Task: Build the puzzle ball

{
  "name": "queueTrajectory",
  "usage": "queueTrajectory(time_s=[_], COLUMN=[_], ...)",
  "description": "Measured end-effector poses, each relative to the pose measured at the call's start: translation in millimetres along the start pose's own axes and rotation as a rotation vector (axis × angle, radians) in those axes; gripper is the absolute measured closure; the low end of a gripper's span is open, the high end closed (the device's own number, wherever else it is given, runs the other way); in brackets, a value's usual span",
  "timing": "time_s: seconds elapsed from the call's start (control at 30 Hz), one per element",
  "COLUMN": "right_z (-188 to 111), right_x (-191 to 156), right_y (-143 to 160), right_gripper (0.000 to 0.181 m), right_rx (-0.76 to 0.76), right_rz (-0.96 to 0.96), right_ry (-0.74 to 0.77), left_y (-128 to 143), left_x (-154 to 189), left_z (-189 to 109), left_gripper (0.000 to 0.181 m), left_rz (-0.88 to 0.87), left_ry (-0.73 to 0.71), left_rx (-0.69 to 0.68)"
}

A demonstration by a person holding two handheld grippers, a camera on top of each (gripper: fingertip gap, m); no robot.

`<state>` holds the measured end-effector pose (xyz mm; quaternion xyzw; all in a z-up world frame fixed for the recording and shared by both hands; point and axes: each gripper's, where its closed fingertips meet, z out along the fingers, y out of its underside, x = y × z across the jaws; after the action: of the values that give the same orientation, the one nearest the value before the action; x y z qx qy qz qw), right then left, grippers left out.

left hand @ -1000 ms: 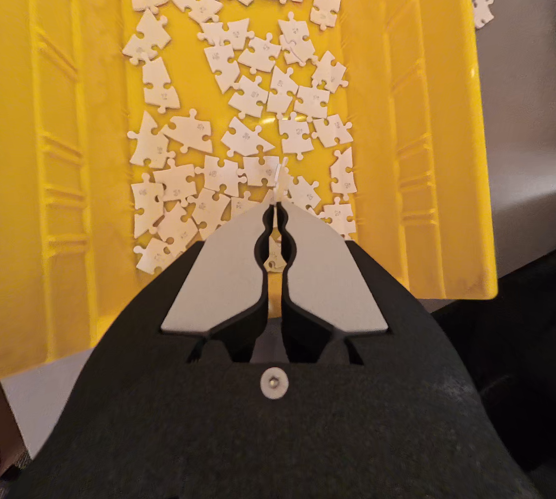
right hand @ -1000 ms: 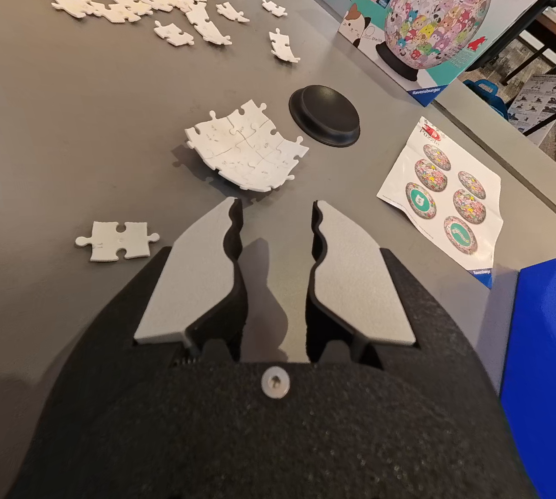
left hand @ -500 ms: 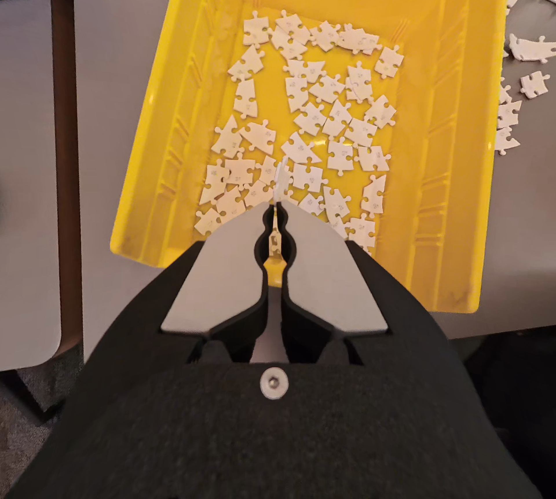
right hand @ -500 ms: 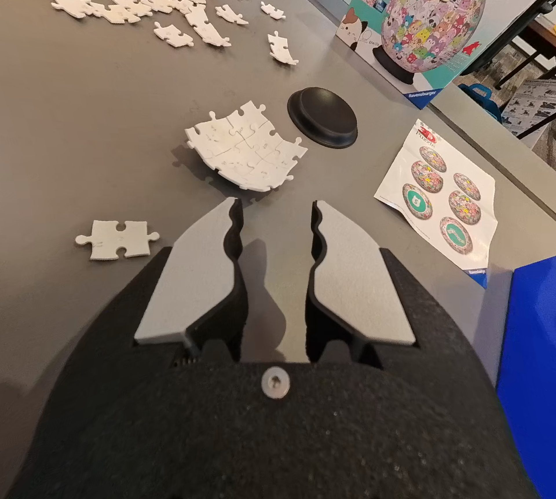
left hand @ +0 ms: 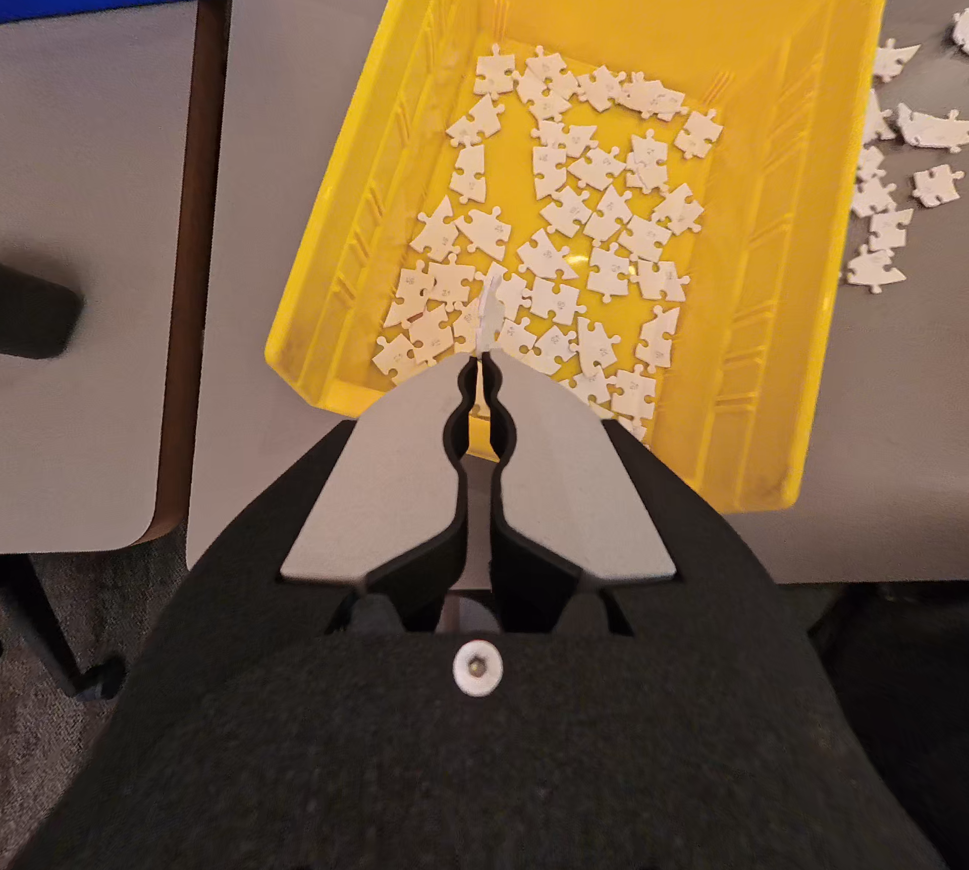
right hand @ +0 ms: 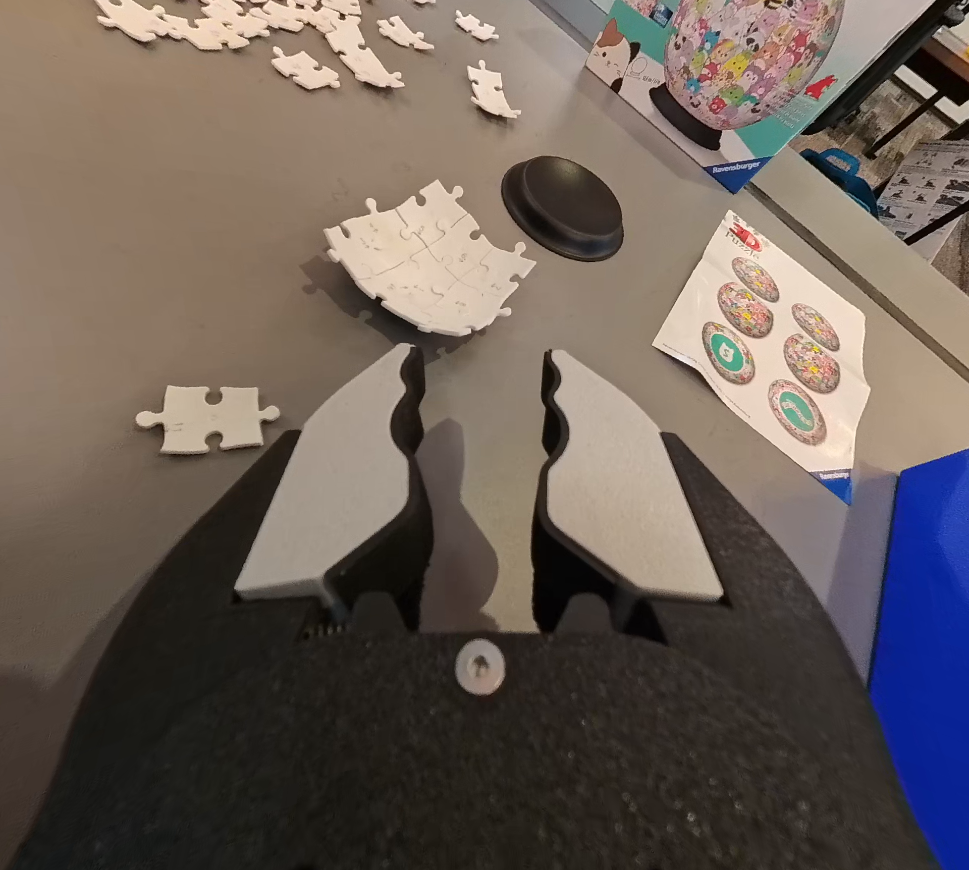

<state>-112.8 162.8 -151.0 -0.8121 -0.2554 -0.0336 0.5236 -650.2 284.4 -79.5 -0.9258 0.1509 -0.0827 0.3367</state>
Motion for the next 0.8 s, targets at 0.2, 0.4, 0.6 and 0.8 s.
queueTrajectory(time_s=[0.2, 0.4, 0.6, 0.8], right_z=[-0.5, -1.2, -2.7, -4.1], right_x=[-0.6, -2.8, -0.4, -2.9], right_y=[-0.6, -1.9, -3.3, -7.6], right_gripper=[0.139, 0.141, 0.143, 0.143], right_rx=[0.005, 0.013, 0.026, 0.035], right_rz=[-0.006, -0.027, -0.021, -0.026], right_ry=[0.0, -0.001, 0.015, 0.023], left_y=[-19.3, -39.4, 1.9, 46.0], left_x=[38.8, 159.8, 267.3, 283.8], left_z=[-28.9, -53.1, -12.4, 60.0], left_gripper=[0.18, 0.18, 0.18, 0.18], left_rz=[0.083, 0.069, -0.095, -0.226], left_ry=[0.031, 0.353, 0.654, 0.578], left_rx=[0.098, 0.243, 0.092, -0.097])
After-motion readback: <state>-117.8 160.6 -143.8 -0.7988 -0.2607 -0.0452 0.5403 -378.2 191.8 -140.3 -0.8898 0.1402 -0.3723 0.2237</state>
